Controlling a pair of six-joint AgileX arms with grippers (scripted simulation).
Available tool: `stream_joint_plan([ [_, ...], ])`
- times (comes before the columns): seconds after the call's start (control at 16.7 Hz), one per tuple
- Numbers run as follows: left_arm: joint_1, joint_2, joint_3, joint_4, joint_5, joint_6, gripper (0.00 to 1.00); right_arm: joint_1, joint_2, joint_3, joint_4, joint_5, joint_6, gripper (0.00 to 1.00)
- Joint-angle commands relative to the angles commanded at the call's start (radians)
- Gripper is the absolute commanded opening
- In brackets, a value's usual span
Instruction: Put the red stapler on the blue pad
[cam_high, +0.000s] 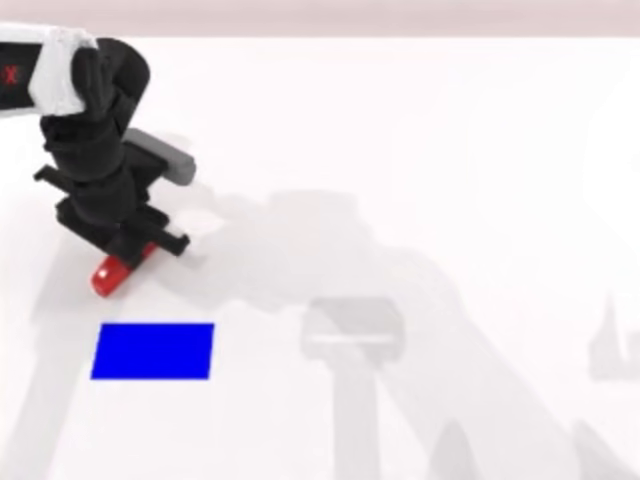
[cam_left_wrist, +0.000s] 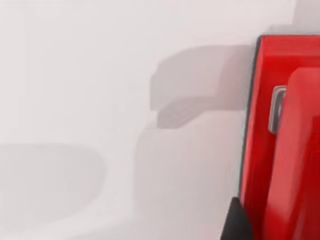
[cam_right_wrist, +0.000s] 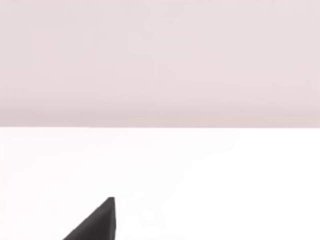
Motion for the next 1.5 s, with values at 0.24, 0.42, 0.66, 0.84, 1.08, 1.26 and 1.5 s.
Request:
stream_joint_plan([
  [0.24, 0.000, 0.000, 0.000, 0.000, 0.000, 0.000, 0.00, 0.000, 0.000, 0.000, 0.000, 0.000, 0.000, 1.00],
  [0.42, 0.000, 0.000, 0.000, 0.000, 0.000, 0.000, 0.00, 0.000, 0.000, 0.000, 0.000, 0.000, 0.000, 1.00],
  [0.66, 0.000, -0.001, 0.003, -0.003, 0.000, 0.002, 0.00, 0.000, 0.000, 0.000, 0.000, 0.000, 0.000, 1.00],
  [0.84, 0.003, -0.018, 0.065, -0.074, 0.000, 0.002, 0.00, 0.000, 0.000, 0.000, 0.000, 0.000, 0.000, 1.00],
  [1.08, 0.013, -0.064, 0.191, -0.270, 0.000, -0.001, 0.00, 0.000, 0.000, 0.000, 0.000, 0.000, 0.000, 1.00],
  [1.26, 0.017, -0.095, 0.255, -0.351, -0.001, -0.003, 0.00, 0.000, 0.000, 0.000, 0.000, 0.000, 0.000, 1.00],
  [1.5, 0.012, -0.095, 0.257, -0.354, -0.002, -0.002, 0.00, 0.000, 0.000, 0.000, 0.000, 0.000, 0.000, 1.00],
])
